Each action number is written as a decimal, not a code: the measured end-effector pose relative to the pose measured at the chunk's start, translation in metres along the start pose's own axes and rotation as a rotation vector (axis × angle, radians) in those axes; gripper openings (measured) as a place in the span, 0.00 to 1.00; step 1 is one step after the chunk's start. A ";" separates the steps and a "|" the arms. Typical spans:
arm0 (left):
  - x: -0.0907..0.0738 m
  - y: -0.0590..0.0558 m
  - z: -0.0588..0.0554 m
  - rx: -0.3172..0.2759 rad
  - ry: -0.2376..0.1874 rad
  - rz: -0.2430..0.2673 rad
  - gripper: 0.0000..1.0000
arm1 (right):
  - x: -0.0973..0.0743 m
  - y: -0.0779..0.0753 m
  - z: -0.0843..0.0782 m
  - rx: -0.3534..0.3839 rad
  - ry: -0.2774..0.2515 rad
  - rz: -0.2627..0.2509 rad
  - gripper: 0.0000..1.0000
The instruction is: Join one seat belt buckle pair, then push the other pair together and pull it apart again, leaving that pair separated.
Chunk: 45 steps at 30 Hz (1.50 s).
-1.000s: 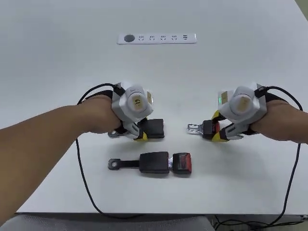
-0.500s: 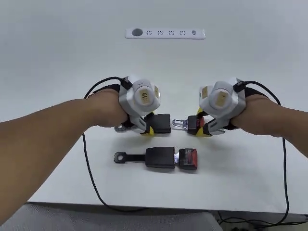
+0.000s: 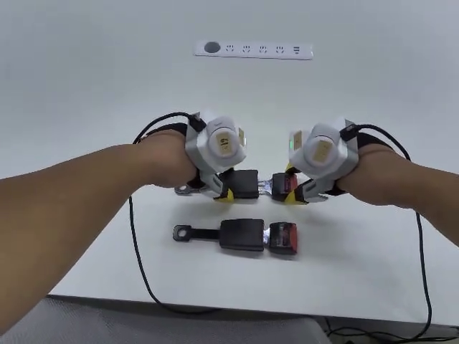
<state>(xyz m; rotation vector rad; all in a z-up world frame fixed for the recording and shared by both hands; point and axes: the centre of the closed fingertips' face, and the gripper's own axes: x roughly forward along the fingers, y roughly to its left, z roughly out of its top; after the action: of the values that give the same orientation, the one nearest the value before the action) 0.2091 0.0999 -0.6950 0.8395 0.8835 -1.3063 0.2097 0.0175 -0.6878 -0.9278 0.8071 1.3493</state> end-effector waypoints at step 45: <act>-0.001 -0.001 0.003 0.030 0.002 -0.031 0.31 | 0.006 -0.001 0.016 0.008 -0.038 -0.010 0.28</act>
<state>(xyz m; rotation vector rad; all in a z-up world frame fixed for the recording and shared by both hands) 0.2085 0.0977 -0.6929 0.8534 0.8835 -1.3492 0.2105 0.0349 -0.6865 -0.8959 0.7770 1.3502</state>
